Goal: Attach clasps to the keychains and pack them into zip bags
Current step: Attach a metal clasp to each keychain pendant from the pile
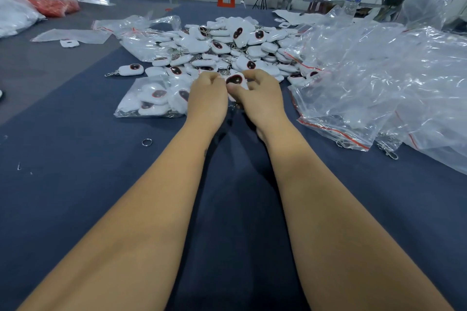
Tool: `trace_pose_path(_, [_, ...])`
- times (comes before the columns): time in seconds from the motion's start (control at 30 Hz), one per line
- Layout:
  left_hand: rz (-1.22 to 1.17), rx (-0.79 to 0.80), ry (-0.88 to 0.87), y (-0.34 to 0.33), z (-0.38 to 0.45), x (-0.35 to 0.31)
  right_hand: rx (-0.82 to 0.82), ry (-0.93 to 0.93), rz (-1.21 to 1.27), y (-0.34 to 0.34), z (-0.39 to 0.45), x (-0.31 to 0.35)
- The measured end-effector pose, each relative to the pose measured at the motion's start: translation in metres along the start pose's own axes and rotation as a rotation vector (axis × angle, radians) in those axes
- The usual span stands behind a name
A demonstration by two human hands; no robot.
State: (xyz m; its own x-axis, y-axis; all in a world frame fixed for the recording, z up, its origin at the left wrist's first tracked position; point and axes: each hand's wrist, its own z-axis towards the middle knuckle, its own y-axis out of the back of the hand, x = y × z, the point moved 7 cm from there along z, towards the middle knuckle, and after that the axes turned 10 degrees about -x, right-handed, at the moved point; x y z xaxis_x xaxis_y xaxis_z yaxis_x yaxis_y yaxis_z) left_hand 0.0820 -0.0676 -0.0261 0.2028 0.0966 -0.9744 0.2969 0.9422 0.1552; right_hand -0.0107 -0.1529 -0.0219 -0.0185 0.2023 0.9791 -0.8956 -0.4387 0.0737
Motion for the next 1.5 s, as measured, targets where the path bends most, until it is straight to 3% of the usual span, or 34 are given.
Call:
trace_pose_path(0.2, [-0.301, 0.151, 0.075, -0.011, -0.005, -0.003, 0.107, -0.057, 0.15, -0.003, 0.001, 0.0])
trace_pose_path(0.57, [-0.438, 0.316, 0.152, -0.013, -0.006, -0.001, 0.085, -0.073, 0.178, -0.003, 0.003, -0.003])
trace_pose_path(1.07, [-0.458, 0.338, 0.153, -0.013, -0.011, -0.005, 0.099, -0.165, 0.227, -0.004, 0.006, -0.007])
trace_pose_path(1.5, [-0.47, 0.331, 0.166, -0.012, -0.012, -0.005, 0.104, -0.113, 0.163, -0.004, 0.004, -0.004])
